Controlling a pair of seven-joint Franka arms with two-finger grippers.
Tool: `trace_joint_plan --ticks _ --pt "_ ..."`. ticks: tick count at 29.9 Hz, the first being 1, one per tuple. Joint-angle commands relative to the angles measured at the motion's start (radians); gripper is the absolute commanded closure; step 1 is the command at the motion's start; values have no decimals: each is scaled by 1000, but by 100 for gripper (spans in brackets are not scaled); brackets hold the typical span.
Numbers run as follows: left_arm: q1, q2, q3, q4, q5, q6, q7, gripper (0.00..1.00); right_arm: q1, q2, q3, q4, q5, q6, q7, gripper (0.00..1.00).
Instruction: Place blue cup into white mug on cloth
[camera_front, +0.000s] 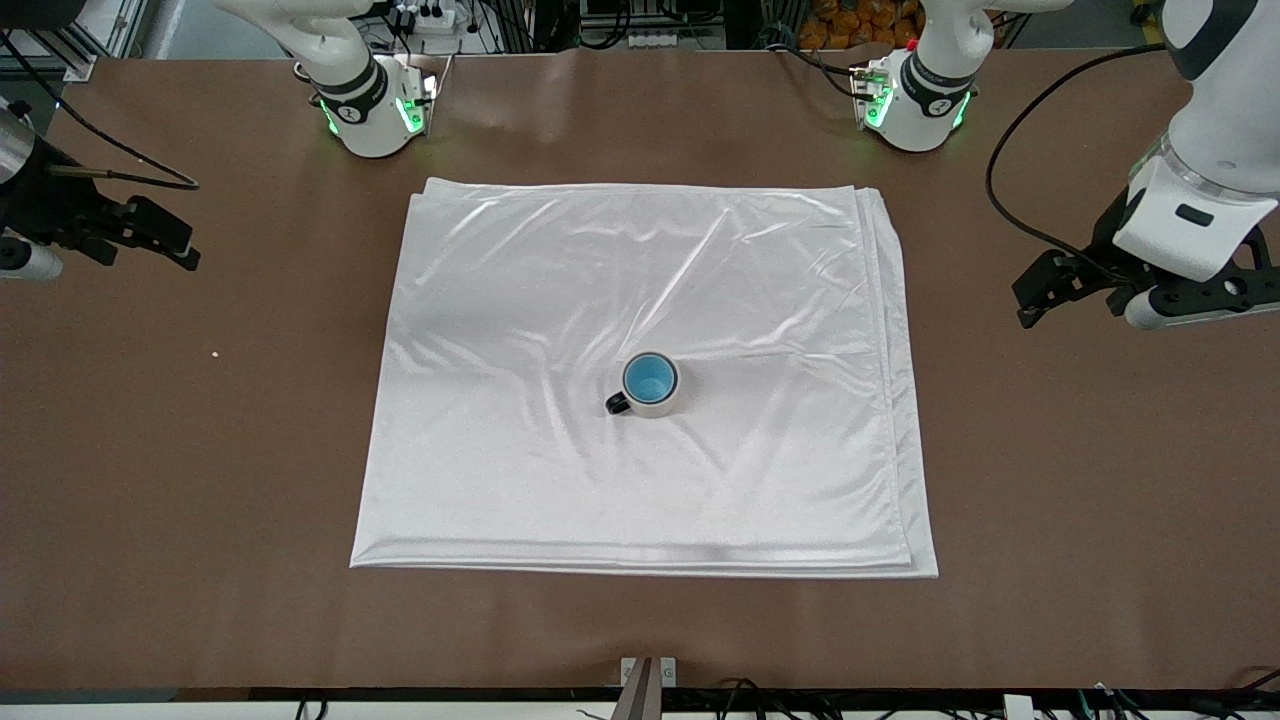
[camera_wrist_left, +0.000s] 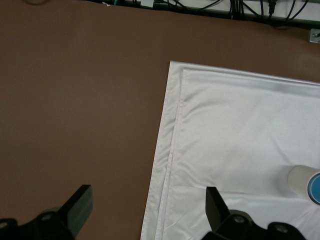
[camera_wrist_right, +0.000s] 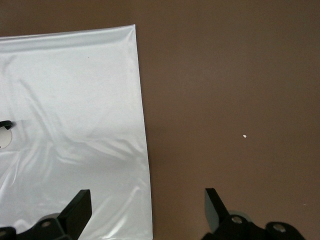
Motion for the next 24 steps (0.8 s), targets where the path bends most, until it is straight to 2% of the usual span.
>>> trace_joint_plan --ticks 1,8,13,24 --pt "23 -124 -8 -181 -26 106 37 0 -15 7 16 32 -6 19 -1 0" --pt "43 -119 -4 -178 -26 84 106 0 -15 7 15 32 -14 12 -12 0" --pt "69 -109 -4 -145 -26 -8 215 0 -15 4 15 33 -17 5 -13 0" --pt "74 -107 -4 -99 -26 -98 262 0 -15 -1 12 35 -17 -29 -13 0"
